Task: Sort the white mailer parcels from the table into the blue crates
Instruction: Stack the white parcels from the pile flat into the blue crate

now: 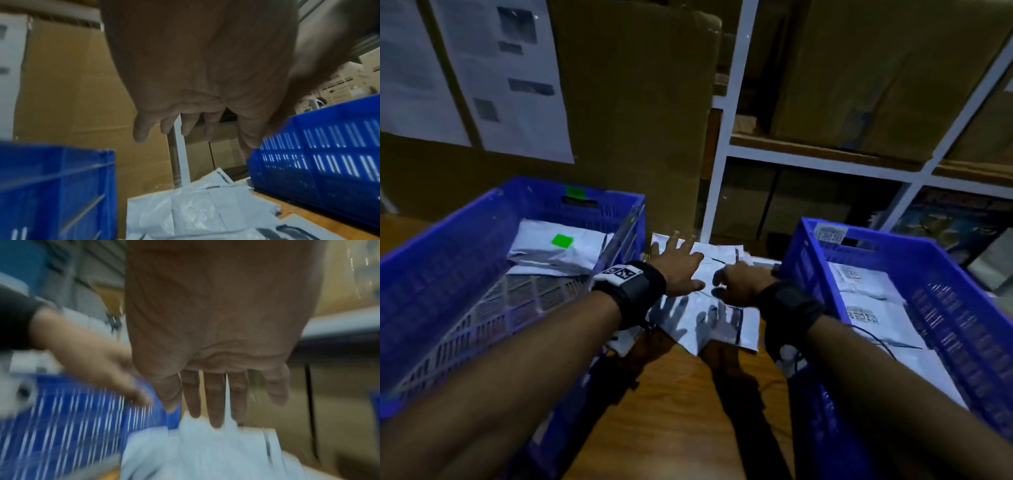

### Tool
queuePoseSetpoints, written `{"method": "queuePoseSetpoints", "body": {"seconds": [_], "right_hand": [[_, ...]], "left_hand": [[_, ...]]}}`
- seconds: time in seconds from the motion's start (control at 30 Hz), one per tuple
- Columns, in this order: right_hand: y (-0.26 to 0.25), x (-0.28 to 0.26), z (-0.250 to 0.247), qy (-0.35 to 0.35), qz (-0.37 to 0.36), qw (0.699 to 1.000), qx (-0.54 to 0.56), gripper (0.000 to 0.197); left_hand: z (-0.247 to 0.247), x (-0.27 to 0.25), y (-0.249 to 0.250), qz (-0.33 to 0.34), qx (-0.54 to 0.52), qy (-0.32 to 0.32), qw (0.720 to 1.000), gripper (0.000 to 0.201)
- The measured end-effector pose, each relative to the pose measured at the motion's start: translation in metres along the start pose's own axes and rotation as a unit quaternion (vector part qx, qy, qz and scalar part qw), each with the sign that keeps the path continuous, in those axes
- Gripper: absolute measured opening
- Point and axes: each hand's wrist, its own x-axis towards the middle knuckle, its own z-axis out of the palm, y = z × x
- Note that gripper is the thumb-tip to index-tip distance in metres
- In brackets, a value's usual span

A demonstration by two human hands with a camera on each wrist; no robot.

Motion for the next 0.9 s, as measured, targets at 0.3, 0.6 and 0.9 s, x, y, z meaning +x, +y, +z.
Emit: {"method": "queuePoseSetpoints", "body": {"seconds": [0.3,0.6,0.9], "right_hand": [[-0.054,0.018,0.109,0.106,-0.023,0.990,-0.086,0.069],[-0.074,0.032,0.118,0.108,-0.005,0.991,-0.083,0.050],[-0.025,0.028,0.058,0.114,-0.029,0.990,0.078,0.028]], "left_hand": [[0.022,0.016,-0.018,0.020,0.022,0.017,0.999,0.058],[0.027,0.020,-0.024,-0.025,0.011,0.036,0.999,0.058],[0.036,0.020,-0.032,-0.057,0.063,-0.063,0.994,0.083]]}}
